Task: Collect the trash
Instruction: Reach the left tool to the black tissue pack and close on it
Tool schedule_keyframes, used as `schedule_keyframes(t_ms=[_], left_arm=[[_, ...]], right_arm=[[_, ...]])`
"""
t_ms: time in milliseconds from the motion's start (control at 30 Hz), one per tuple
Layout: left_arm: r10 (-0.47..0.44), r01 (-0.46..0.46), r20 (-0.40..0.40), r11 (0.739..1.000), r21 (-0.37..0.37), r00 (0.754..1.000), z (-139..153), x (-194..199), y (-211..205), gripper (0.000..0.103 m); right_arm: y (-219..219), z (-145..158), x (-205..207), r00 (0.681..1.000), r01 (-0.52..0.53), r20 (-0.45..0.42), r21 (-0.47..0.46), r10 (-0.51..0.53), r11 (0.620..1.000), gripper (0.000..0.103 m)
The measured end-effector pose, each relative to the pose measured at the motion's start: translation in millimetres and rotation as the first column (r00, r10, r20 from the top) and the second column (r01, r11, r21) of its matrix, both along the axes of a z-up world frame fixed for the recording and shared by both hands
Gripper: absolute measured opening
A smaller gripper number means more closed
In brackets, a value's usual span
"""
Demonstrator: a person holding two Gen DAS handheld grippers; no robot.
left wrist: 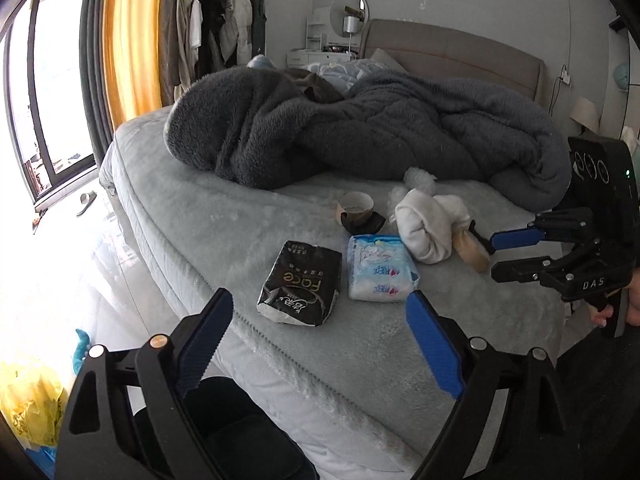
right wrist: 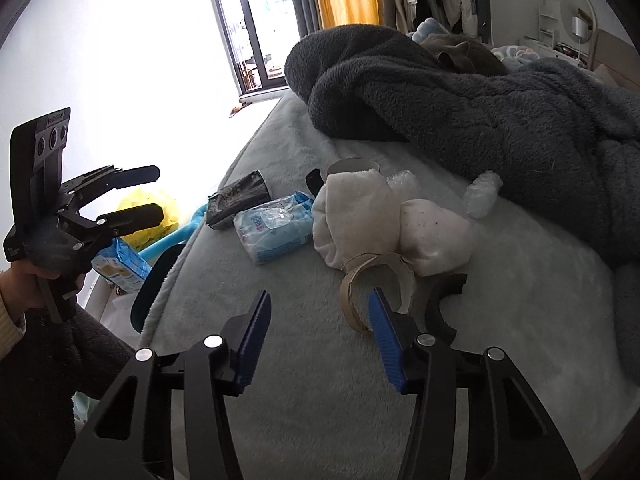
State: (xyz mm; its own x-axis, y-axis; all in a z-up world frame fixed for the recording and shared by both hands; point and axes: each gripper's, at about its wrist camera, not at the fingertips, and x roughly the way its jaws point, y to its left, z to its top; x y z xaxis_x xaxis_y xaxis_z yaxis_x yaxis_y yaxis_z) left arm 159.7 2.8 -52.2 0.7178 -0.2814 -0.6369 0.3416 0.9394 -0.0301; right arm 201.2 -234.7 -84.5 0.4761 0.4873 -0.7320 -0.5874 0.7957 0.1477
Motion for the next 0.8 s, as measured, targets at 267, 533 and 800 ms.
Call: schedule_keyframes(t_ms=[267, 533, 800], left_arm=[[-0.030, 0.031, -0.031, 0.998, 0.054, 0.999, -19, 24, -7, 0.089], [-0.046, 0.053, -0.061, 0.993, 0.109, 0.997, -36, 43, -10, 0.084], [-0.044, 0.055, -0.089, 0.991, 0.124, 0.995, -46, 59, -8, 0.081]], right_arm=[[3, -11, 18, 0.999, 0.000, -0.032, -0.017, -0.001, 1.000, 0.043], [7, -19, 32, 0.998, -0.011, -0.065, -0.011, 0.010, 1.000, 0.029], [13, -23, 37, 0.996, -0.023, -0.088, -0.026, 0.020, 0.999, 0.011]])
